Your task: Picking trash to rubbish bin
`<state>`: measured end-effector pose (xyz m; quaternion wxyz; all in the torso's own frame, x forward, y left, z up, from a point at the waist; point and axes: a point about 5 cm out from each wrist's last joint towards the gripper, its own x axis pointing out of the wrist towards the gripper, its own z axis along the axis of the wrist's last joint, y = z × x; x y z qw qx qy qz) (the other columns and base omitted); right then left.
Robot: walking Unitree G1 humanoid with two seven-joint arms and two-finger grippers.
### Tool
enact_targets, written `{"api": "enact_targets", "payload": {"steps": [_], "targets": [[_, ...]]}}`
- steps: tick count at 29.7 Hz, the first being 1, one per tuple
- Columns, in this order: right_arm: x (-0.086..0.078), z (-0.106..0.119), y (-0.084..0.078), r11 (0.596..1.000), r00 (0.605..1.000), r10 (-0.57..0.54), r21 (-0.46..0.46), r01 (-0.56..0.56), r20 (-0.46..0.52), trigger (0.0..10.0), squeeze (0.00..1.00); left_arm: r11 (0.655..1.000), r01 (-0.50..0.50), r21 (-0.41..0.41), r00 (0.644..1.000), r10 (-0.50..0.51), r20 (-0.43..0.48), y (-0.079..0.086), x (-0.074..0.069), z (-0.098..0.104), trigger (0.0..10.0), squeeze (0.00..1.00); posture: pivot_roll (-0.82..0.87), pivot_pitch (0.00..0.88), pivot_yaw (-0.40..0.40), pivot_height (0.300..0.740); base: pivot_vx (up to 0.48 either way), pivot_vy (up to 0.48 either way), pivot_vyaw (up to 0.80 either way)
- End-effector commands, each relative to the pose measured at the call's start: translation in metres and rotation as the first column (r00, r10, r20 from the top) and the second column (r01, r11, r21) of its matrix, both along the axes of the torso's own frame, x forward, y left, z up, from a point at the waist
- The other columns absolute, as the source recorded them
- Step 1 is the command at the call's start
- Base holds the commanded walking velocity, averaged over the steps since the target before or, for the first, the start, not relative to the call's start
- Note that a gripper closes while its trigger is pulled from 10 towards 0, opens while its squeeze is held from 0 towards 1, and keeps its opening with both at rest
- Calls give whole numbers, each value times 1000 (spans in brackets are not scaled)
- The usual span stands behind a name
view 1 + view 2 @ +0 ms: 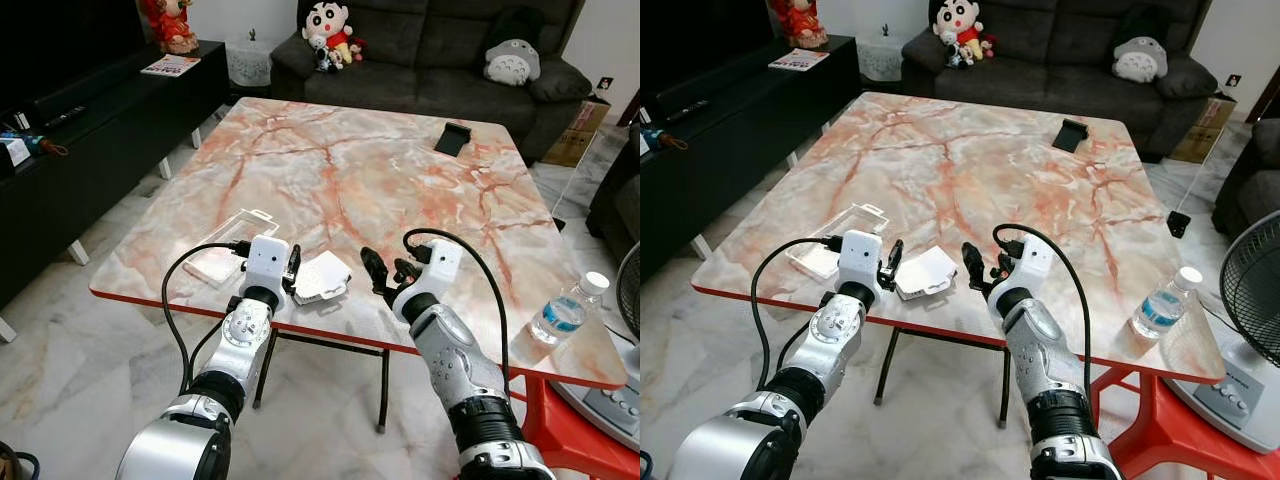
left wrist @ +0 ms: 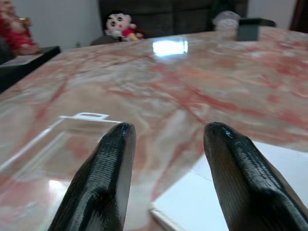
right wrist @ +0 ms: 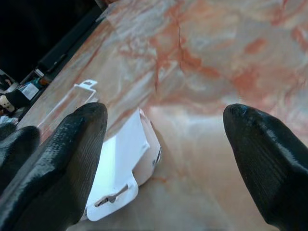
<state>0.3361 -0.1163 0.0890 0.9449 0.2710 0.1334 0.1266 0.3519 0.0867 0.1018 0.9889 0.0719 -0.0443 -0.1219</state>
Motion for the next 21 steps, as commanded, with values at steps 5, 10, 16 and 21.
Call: {"api": "enact_targets", "payload": {"steps": [5, 10, 16, 21], "targets": [[2, 3, 7, 999, 1000, 26, 18, -26, -7, 10000, 0, 999, 29, 23, 1000, -29, 1, -6, -3, -2, 10000, 0, -152, 44, -77, 740, 0, 0, 0], [1, 5, 13, 997, 999, 47, 61, -46, -18, 10000, 0, 999, 16, 35, 1000, -17, 23, -4, -4, -1, 10000, 0, -150, 68, -84, 740, 0, 0, 0], [0, 8, 24, 988, 997, 75, 138, -70, -36, 10000, 0, 999, -8, 44, 1000, 7, 27, 1, -6, -3, 10000, 0, -148, 88, -90, 740, 0, 0, 0], [1, 15, 34, 972, 995, 91, 221, -83, -27, 10000, 0, 999, -23, 44, 999, 21, 26, 5, -7, -4, 10000, 0, -144, 97, -99, 740, 0, 0, 0]]}}
